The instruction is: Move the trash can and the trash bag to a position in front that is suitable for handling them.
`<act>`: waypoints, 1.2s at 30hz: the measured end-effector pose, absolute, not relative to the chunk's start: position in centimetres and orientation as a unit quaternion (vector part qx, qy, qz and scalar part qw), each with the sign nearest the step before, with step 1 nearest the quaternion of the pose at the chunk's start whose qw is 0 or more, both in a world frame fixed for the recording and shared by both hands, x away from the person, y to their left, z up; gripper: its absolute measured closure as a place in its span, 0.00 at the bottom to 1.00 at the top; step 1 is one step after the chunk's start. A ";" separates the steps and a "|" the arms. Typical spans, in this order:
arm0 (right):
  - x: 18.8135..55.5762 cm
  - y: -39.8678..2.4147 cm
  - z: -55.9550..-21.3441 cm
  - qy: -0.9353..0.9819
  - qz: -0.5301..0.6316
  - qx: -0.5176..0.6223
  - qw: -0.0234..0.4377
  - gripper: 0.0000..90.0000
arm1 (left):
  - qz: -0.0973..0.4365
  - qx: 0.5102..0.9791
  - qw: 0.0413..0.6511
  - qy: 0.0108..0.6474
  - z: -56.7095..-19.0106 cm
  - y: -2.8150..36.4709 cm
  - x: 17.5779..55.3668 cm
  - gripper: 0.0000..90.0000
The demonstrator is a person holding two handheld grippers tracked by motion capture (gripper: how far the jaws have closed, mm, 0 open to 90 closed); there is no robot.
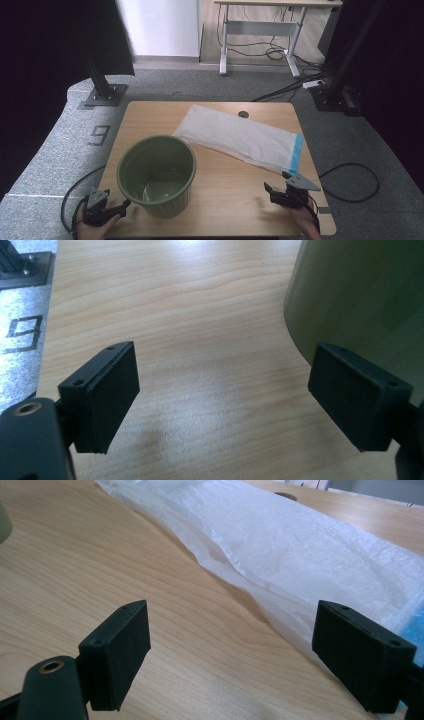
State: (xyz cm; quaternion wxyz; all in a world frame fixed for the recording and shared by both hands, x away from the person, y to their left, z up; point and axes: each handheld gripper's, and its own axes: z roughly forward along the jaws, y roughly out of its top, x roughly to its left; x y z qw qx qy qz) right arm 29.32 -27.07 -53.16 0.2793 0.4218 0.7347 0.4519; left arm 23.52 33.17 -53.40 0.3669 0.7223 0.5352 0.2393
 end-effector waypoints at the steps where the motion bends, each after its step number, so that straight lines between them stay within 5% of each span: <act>1: 29.4 -27.1 -53.2 0.734 0.452 0.422 0.280 0.16 | 0.235 0.722 0.373 0.534 -53.4 33.3 23.3 0.14; 14: 30.6 -28.2 -53.2 0.726 0.449 0.437 0.282 0.16 | 0.176 0.763 0.454 0.424 -52.2 31.7 20.7 0.03; 36: 29.7 -28.4 -53.3 0.728 0.436 0.440 0.294 0.17 | 0.139 0.799 0.483 0.331 -50.3 26.6 24.6 0.02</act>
